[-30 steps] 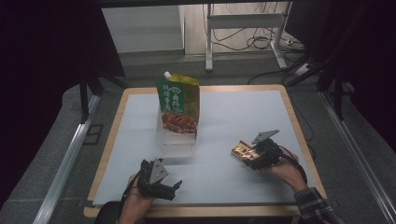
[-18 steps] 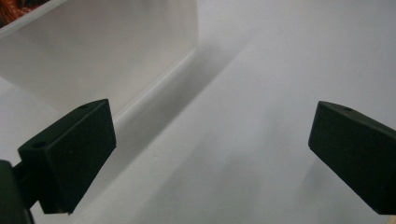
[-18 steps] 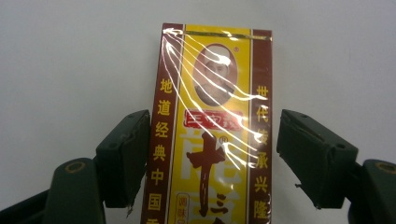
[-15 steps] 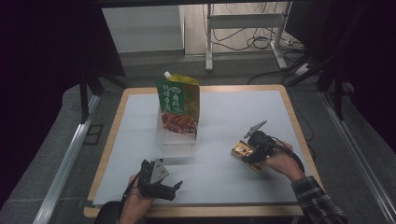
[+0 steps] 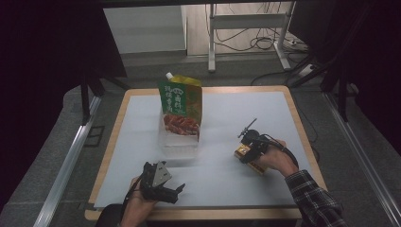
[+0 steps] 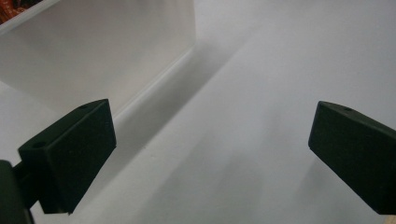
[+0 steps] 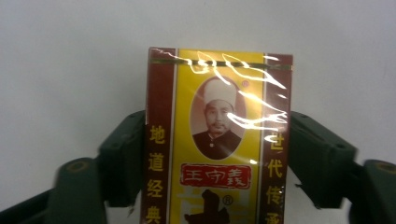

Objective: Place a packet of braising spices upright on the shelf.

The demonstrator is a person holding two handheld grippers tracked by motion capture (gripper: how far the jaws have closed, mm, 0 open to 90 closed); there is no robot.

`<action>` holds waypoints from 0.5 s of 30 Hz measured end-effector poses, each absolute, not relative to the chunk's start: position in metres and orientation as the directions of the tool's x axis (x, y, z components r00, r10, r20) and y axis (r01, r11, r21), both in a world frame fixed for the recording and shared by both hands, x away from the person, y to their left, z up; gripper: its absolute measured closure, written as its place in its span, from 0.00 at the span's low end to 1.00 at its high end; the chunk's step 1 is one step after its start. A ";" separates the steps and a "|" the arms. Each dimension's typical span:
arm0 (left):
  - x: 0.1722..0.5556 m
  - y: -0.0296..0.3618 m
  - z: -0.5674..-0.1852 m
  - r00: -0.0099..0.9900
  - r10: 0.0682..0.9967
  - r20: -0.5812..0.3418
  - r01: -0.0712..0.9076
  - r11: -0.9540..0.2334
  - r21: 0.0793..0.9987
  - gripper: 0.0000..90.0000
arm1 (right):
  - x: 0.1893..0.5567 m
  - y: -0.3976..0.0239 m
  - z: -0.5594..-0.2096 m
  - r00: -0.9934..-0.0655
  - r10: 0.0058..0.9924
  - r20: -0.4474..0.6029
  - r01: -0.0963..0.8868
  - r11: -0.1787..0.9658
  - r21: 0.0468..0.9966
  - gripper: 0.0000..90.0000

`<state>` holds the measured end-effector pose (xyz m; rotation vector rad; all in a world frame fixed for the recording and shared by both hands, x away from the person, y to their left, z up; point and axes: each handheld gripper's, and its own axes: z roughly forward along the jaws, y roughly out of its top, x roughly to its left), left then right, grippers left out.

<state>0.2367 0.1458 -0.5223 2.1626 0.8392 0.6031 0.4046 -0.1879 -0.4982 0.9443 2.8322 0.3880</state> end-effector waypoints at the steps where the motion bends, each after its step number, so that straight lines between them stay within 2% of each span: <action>1: 0.237 0.146 -0.522 0.677 0.719 0.158 0.377 -0.523 0.764 0.00 | 0.404 -0.188 -0.498 -0.794 0.606 -0.042 0.574 0.771 0.275 0.35; 5: 0.237 0.147 -0.522 0.674 0.721 0.159 0.375 -0.520 0.767 0.01 | 0.402 -0.191 -0.493 -0.788 0.615 -0.044 0.577 0.761 0.296 0.35; 15: 0.236 0.147 -0.521 0.671 0.724 0.161 0.373 -0.518 0.770 0.01 | 0.396 -0.202 -0.471 -0.784 0.621 -0.026 0.545 0.707 0.450 0.35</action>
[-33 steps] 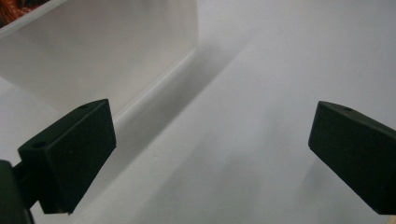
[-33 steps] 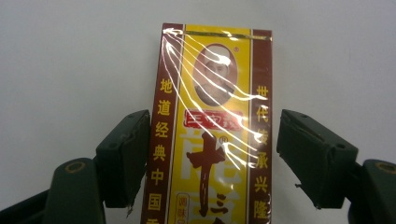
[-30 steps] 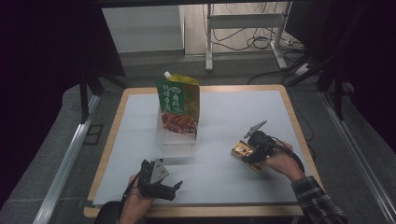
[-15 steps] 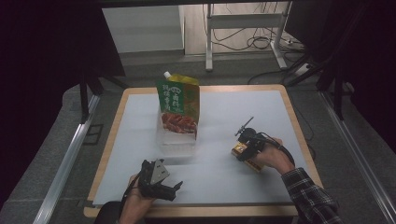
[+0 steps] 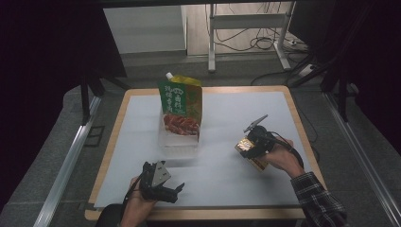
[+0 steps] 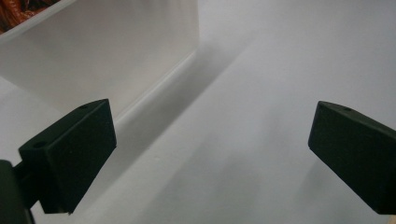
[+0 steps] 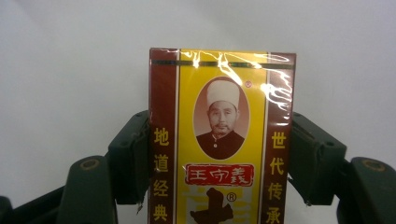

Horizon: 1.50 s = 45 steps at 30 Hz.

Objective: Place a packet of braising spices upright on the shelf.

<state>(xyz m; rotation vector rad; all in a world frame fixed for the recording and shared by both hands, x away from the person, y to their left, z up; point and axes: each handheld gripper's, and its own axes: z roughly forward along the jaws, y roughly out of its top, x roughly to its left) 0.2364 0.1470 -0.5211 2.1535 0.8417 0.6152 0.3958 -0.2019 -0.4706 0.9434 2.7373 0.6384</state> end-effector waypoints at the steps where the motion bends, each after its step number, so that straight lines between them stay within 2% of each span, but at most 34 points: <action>1: 0.236 0.147 -0.521 0.671 0.724 0.161 0.373 -0.517 0.770 0.01 | 0.395 -0.202 -0.469 -0.783 0.621 -0.025 0.540 0.699 0.469 0.35; 21: 0.236 0.150 -0.519 0.659 0.735 0.161 0.372 -0.504 0.779 0.01 | 0.386 -0.194 -0.434 -0.799 0.601 -0.013 0.387 0.531 0.754 0.35; 45: 0.236 0.159 -0.515 0.629 0.760 0.161 0.372 -0.477 0.796 0.00 | 0.384 -0.142 -0.416 -0.860 0.510 -0.010 0.205 0.363 0.909 0.35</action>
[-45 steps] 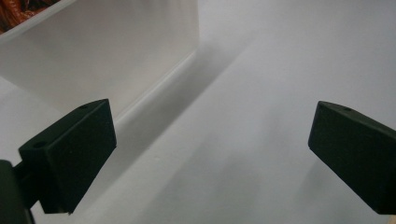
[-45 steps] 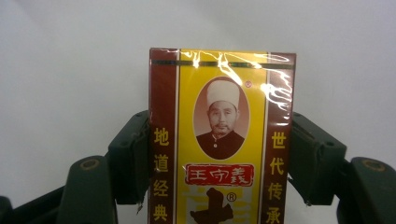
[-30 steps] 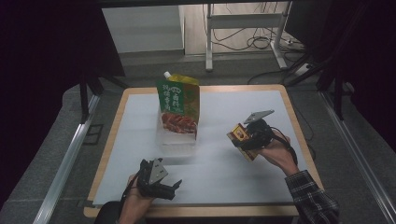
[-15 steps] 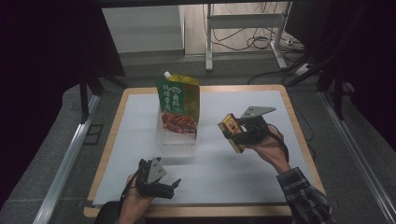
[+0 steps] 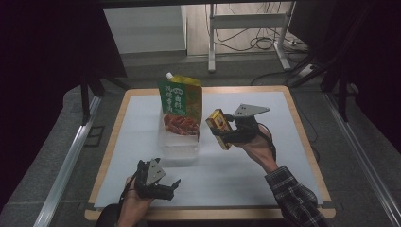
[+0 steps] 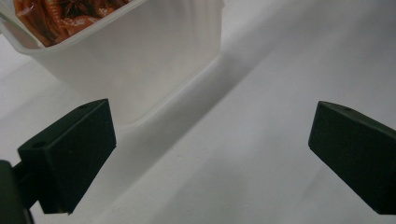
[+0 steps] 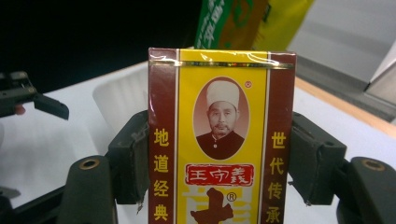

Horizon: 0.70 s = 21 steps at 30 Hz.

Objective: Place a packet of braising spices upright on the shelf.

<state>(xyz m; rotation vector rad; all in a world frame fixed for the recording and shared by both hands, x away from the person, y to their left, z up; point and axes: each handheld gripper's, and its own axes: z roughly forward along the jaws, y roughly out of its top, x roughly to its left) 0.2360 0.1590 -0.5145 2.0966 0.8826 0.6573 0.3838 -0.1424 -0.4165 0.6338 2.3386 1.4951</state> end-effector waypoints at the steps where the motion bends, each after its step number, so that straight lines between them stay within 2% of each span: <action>1: 0.236 0.159 -0.514 0.629 0.760 0.161 0.372 -0.477 0.797 0.00 | 0.384 -0.140 -0.416 -0.863 0.506 -0.005 0.206 0.361 0.910 0.35; 21: 0.236 0.161 -0.515 0.626 0.764 0.158 0.375 -0.472 0.798 0.00 | 0.394 -0.093 -0.427 -0.893 0.450 -0.017 0.140 0.314 0.939 0.35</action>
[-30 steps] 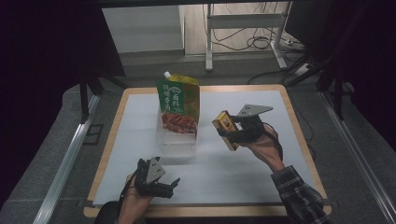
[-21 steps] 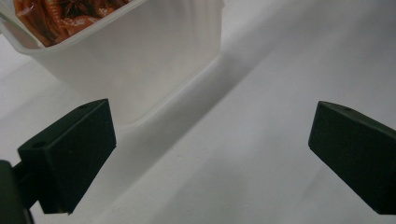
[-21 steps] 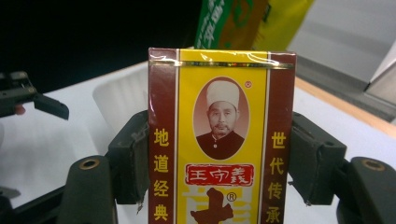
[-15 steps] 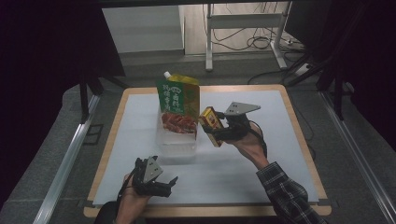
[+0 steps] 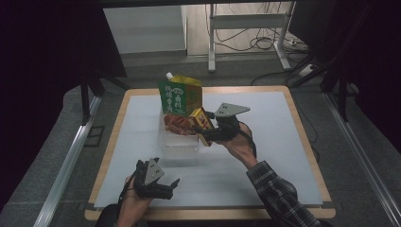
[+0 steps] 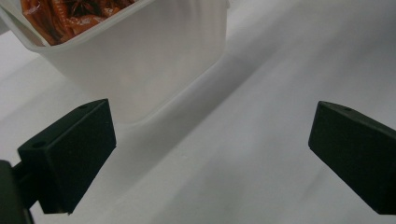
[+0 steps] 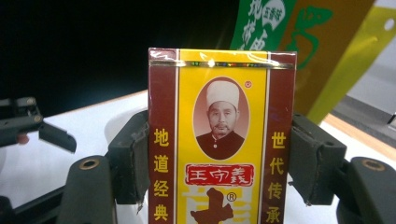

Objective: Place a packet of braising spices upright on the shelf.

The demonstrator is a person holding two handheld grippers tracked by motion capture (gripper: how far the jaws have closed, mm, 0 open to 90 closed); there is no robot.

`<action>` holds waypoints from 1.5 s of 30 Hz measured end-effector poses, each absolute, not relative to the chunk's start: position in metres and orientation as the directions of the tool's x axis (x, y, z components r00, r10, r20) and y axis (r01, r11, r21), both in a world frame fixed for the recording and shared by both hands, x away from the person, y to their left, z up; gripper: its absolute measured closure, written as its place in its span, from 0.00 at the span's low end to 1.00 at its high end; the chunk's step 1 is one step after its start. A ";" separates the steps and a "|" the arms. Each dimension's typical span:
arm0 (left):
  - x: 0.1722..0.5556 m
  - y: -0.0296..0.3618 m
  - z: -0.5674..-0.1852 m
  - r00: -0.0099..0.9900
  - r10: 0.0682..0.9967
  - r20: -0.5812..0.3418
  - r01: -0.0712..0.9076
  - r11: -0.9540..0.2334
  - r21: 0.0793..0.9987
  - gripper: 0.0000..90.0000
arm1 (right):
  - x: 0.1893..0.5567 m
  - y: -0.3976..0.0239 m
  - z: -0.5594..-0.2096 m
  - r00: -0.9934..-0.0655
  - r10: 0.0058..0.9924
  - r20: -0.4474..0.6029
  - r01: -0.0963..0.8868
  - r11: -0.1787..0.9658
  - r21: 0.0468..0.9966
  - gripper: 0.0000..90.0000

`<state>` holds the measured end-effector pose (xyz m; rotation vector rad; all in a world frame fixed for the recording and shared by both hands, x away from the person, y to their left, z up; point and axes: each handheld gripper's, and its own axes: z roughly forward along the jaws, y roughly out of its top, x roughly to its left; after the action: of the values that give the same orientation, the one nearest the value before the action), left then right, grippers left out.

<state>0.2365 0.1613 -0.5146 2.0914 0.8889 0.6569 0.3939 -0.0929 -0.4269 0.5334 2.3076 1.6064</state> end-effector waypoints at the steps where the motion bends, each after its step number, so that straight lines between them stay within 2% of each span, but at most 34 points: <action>1: 0.236 0.161 -0.515 0.626 0.764 0.157 0.375 -0.472 0.798 0.00 | 0.395 -0.091 -0.427 -0.894 0.447 -0.013 0.141 0.309 0.940 0.35; 30: 0.236 0.160 -0.516 0.636 0.756 0.152 0.377 -0.477 0.794 0.00 | 0.402 -0.021 -0.451 -0.909 0.416 0.019 0.140 0.263 0.954 0.35; 45: 0.236 0.159 -0.516 0.644 0.749 0.156 0.378 -0.489 0.786 0.00 | 0.401 -0.028 -0.473 -0.899 0.435 0.045 0.190 0.294 0.937 0.35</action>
<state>0.2363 0.1588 -0.5164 2.1171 0.8729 0.6367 0.4013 -0.0278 -0.4732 0.5764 2.3430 1.6481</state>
